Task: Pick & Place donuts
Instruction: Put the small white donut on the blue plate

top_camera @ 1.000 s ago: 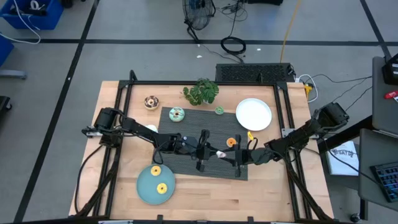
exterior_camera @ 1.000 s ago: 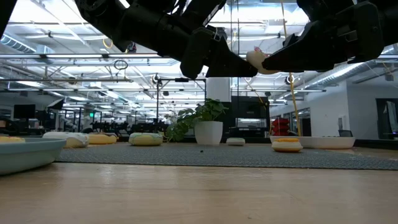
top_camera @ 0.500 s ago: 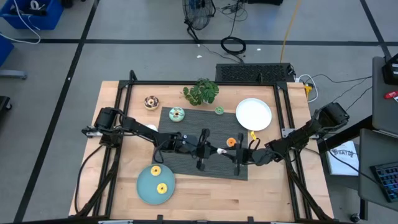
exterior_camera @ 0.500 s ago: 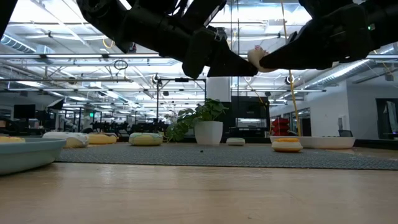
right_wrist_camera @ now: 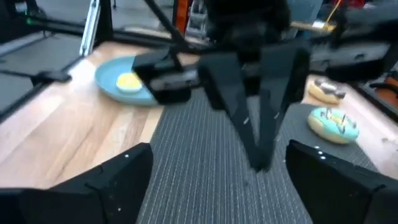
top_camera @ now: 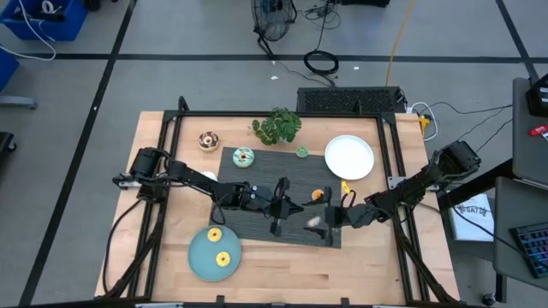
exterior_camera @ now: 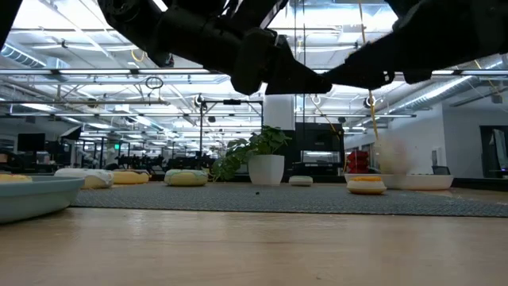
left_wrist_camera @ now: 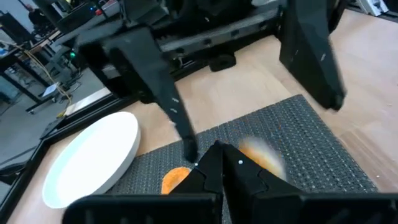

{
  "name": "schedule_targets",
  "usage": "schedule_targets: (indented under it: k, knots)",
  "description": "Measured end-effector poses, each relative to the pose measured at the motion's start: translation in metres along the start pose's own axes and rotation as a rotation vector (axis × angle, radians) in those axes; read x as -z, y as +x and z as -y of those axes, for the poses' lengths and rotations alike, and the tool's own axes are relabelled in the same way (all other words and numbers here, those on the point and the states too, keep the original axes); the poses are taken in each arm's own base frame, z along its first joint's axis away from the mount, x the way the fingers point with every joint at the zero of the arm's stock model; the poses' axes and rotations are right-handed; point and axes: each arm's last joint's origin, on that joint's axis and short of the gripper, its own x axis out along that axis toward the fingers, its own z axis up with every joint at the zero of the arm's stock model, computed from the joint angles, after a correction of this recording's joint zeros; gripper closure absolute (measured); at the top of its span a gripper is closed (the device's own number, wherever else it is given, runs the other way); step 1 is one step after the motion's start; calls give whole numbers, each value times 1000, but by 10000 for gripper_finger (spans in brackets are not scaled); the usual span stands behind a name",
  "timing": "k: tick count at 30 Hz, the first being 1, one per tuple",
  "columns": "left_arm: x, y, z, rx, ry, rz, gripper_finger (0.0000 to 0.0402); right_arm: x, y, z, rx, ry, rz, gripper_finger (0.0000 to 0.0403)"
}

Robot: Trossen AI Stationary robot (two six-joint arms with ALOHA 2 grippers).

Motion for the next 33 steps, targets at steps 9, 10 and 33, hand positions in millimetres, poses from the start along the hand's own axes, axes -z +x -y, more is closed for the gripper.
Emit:
schedule_targets:
  k: [9, 10, 33]
  knots:
    - [2, 0, 1, 7, -72, -25, 387, 10, -1, -3, -32, 36, -92, 51]
    - [3, 0, 1, 8, -83, -33, 380, 13, -2, -4, -49, 32, -127, 54]
    - [5, 0, 2, 13, -108, -58, 351, 53, -59, -31, -22, 428, -679, 65]
